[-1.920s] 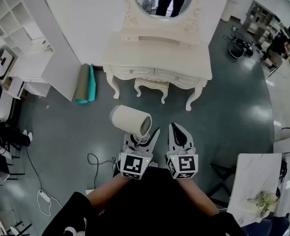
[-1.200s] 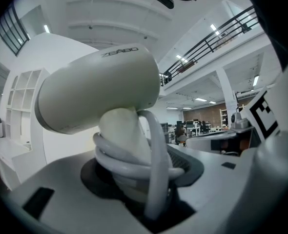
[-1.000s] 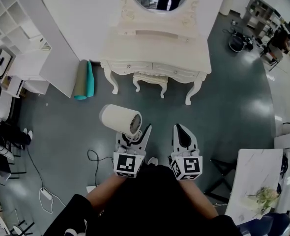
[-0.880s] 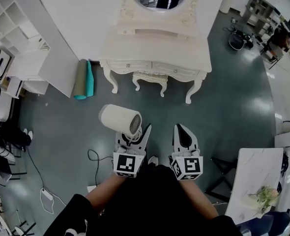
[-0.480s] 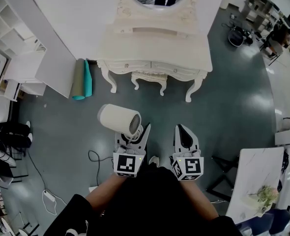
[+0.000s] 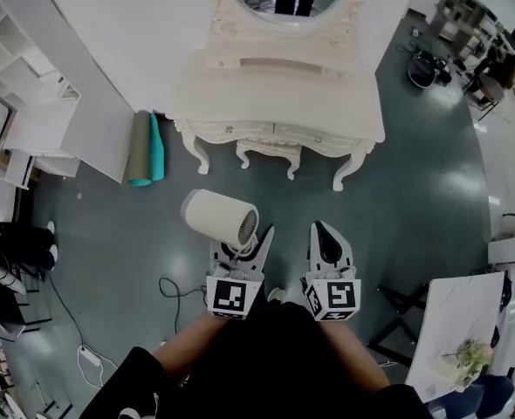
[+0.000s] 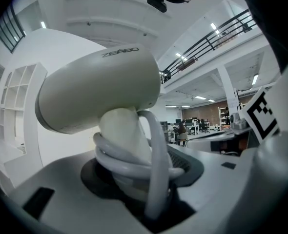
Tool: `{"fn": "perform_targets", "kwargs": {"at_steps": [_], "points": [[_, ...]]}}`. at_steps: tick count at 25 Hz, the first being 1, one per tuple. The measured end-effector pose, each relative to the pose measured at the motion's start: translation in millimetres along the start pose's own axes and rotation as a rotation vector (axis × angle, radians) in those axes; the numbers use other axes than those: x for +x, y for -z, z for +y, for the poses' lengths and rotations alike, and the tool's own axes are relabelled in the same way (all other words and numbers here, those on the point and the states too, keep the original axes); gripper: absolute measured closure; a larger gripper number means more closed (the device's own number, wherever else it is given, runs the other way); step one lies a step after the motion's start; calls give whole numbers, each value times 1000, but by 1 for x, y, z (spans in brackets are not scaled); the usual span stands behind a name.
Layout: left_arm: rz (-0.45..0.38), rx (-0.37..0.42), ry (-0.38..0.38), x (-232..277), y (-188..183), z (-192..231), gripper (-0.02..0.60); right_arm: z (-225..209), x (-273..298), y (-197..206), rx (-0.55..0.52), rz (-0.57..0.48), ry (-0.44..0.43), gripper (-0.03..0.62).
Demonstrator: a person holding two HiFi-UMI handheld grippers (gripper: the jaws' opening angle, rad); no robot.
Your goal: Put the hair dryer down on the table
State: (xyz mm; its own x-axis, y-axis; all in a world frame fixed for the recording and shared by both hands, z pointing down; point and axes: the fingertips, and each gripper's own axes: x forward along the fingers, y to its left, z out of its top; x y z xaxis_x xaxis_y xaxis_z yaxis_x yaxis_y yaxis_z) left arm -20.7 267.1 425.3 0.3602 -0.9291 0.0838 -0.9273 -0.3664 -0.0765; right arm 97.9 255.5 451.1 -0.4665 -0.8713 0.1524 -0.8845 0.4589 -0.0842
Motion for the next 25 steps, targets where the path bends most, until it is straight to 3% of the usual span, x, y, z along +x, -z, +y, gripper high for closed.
{"fn": "perform_targets", "kwargs": {"at_steps": [13,25], "points": [[-21,-12,18,86,-16,79,333,-2,120,-44,-45,-26,2,576],[-5,2,61,145,-21,136,333,-8,196,-70,-54,-37,48,576]]}}
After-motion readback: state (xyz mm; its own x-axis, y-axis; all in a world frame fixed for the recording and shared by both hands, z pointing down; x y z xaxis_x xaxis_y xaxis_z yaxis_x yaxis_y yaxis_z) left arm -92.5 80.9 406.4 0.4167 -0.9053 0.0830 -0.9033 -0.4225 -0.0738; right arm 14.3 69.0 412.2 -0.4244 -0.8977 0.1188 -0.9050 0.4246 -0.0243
